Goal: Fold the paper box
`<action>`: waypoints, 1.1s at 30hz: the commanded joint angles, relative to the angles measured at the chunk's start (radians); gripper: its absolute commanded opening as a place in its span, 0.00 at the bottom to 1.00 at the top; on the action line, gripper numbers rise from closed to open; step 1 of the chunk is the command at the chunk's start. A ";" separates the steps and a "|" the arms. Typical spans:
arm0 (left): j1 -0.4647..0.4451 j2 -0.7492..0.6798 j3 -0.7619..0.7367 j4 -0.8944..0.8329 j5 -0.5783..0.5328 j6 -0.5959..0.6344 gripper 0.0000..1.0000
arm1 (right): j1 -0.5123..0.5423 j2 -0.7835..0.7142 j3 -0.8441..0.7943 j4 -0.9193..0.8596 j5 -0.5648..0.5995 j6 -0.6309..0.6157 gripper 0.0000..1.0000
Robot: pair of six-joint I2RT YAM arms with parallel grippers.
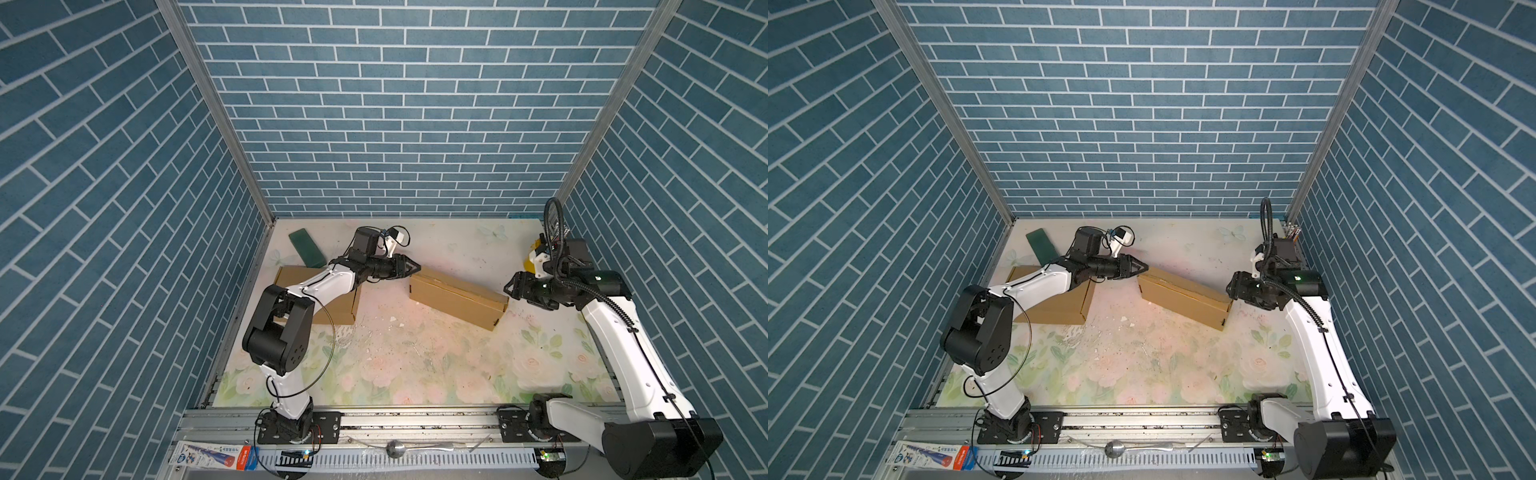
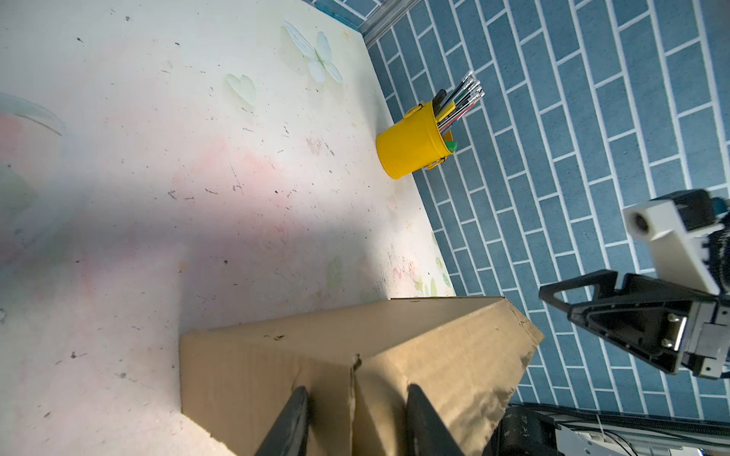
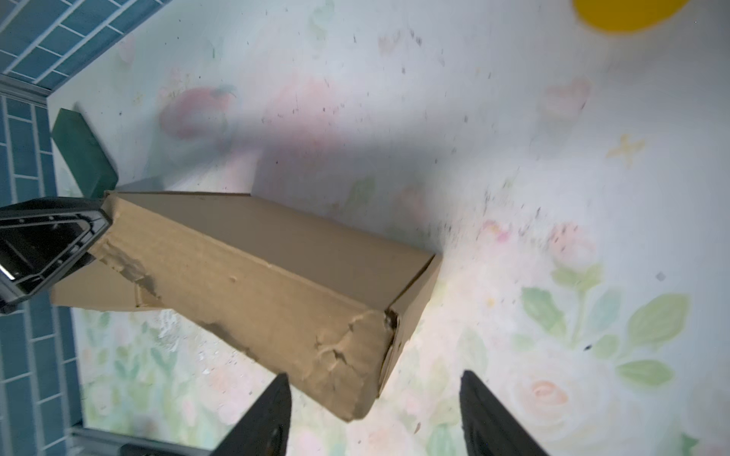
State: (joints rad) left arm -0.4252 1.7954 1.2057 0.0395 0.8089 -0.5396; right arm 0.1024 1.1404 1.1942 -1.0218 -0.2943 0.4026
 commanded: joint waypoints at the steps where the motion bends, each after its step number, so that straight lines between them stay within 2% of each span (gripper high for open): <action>1: 0.002 0.048 -0.023 -0.096 -0.074 0.011 0.41 | -0.015 -0.028 -0.063 -0.032 -0.148 0.131 0.65; 8: 0.001 0.044 -0.032 -0.101 -0.080 0.016 0.41 | -0.027 0.001 -0.104 0.034 -0.157 0.146 0.61; 18: -0.001 0.038 -0.073 -0.134 -0.127 0.065 0.40 | -0.069 0.003 -0.285 0.107 -0.095 0.111 0.45; 22: 0.000 0.039 -0.083 -0.144 -0.145 0.079 0.40 | -0.069 0.027 -0.263 0.100 -0.067 0.086 0.43; 30: -0.002 0.028 -0.083 -0.139 -0.150 0.072 0.40 | -0.070 -0.027 -0.194 0.091 -0.182 0.107 0.46; 33: -0.003 0.032 -0.085 -0.140 -0.152 0.075 0.40 | -0.075 -0.020 -0.221 0.084 -0.142 0.081 0.40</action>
State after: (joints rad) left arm -0.4362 1.7859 1.1786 0.0586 0.7700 -0.4976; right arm 0.0376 1.1252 0.9695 -0.9047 -0.4793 0.4973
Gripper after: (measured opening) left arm 0.397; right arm 0.421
